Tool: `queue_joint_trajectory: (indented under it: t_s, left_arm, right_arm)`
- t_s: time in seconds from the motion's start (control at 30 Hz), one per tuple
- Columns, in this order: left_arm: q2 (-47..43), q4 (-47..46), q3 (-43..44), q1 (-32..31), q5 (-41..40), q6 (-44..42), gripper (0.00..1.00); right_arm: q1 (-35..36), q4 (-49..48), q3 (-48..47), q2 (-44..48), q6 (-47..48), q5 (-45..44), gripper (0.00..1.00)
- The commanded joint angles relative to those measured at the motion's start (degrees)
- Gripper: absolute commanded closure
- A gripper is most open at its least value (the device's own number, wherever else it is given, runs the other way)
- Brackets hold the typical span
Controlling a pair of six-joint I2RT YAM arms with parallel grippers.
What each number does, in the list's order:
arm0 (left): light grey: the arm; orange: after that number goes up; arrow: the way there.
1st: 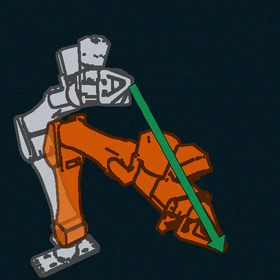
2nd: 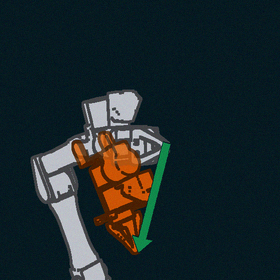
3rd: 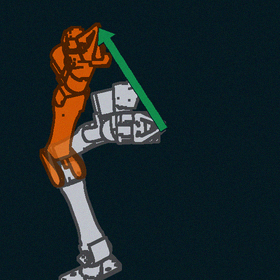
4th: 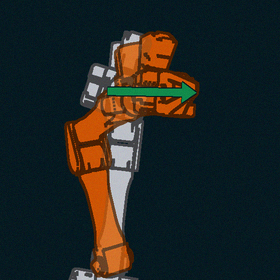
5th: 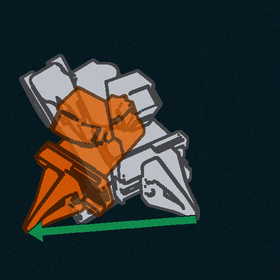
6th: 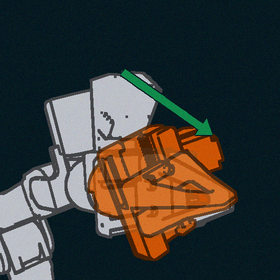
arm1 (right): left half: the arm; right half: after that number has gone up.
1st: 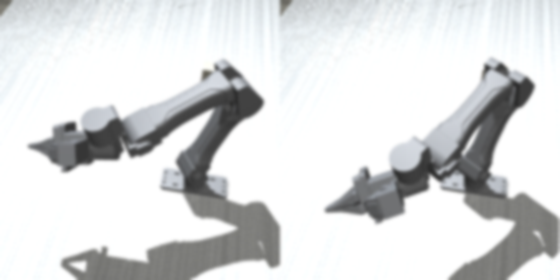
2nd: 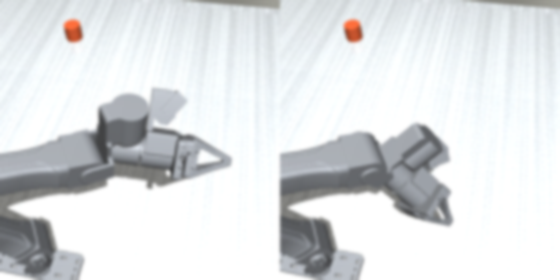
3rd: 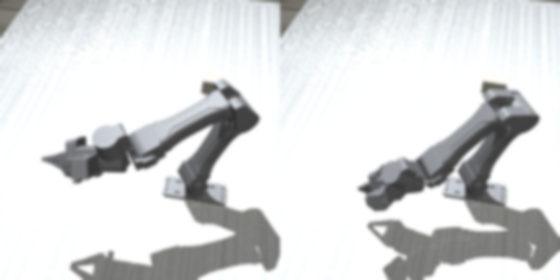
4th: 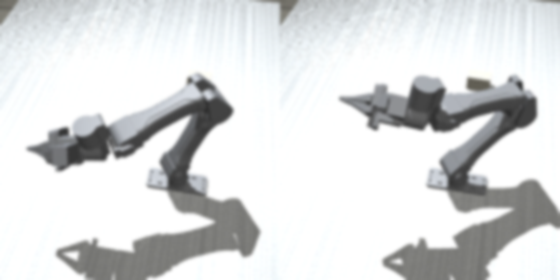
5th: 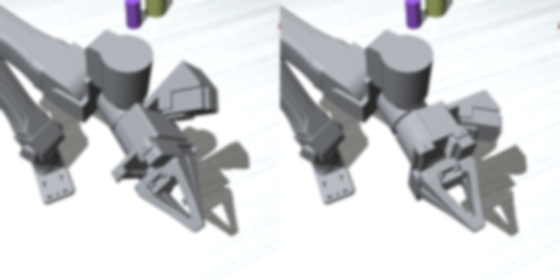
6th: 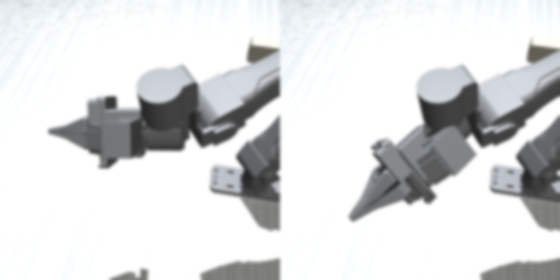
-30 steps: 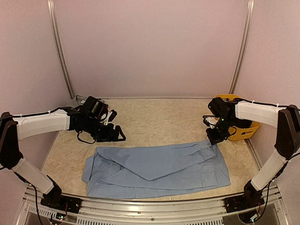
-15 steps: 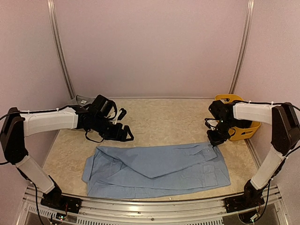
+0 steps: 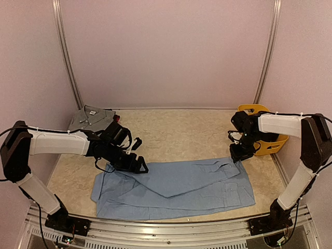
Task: Fold and stack the long sleeve shirts
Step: Fold the 1/3-folded shirt at the center of the board, then rotate the rectangle-folded shirt at the center of the board.
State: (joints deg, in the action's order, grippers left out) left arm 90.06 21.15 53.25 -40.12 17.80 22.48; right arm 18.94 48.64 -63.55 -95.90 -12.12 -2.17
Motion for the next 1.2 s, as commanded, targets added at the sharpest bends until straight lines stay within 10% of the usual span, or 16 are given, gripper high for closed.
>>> queue_joint_trajectory:
  t_s: [0.0,0.27,0.83,1.17]
  left_arm:
    - [-1.2,-3.6,-3.2,-0.6,-0.1,2.1,0.17]
    - [-2.8,-4.0,-10.5,-0.7,-4.8,5.6,0.20]
    - [-12.5,-19.7,-12.4,-6.4,-6.4,5.9,0.18]
    - [1.5,-25.2,-7.8,-13.7,-3.1,6.9,0.19]
  right_arm:
    - [-0.5,3.9,-2.1,4.2,-1.9,-5.1,0.49]
    - [2.5,6.7,-6.3,11.2,-3.4,-7.1,0.39]
    - [9.0,-24.3,17.3,10.0,-3.7,15.7,0.46]
    - [9.0,-27.5,20.3,6.0,-3.7,14.8,0.47]
